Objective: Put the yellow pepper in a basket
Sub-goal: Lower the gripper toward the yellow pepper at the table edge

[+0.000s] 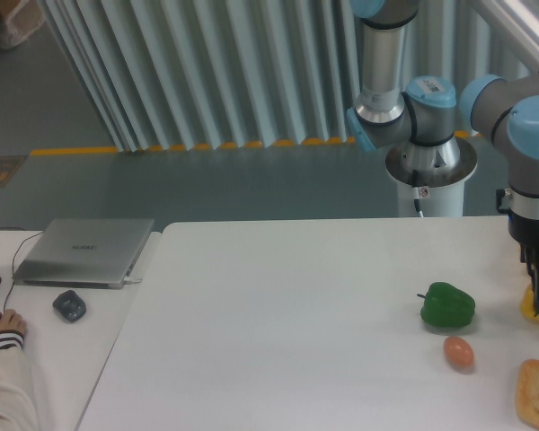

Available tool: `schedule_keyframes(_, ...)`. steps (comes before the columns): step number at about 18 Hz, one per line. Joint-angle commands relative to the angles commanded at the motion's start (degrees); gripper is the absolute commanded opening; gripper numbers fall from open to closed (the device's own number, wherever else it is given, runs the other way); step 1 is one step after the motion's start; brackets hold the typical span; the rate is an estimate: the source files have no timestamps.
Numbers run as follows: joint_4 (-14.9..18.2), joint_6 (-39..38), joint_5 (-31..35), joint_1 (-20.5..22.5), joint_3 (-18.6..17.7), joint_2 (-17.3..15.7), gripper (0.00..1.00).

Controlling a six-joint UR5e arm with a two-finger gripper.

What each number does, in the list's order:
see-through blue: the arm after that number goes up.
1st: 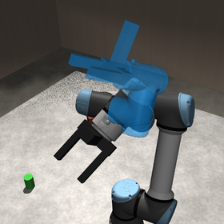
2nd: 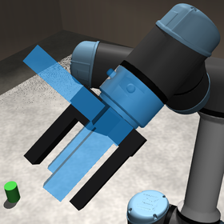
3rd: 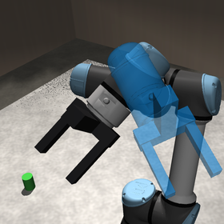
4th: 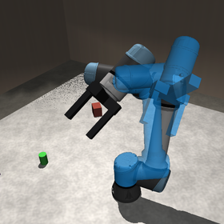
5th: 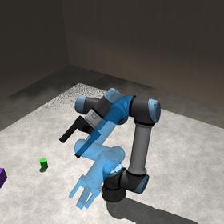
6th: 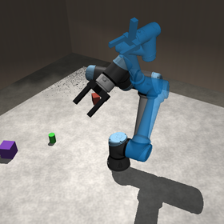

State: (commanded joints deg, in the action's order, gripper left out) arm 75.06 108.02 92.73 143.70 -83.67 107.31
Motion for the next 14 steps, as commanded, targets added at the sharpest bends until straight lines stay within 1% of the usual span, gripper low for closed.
schedule_keyframes(3,0.1,-2.1,0.2,-0.4,0.0,-0.2,1.00)
schedule_keyframes(6,0.0,-7.7,-0.4,-1.0,-0.2,0.0,1.00)
schedule_keyframes(10,-0.4,-10.4,0.4,-0.7,-1.4,-0.5,1.00)
schedule_keyframes(14,-0.4,-12.2,0.4,-0.7,-1.4,-0.4,1.00)
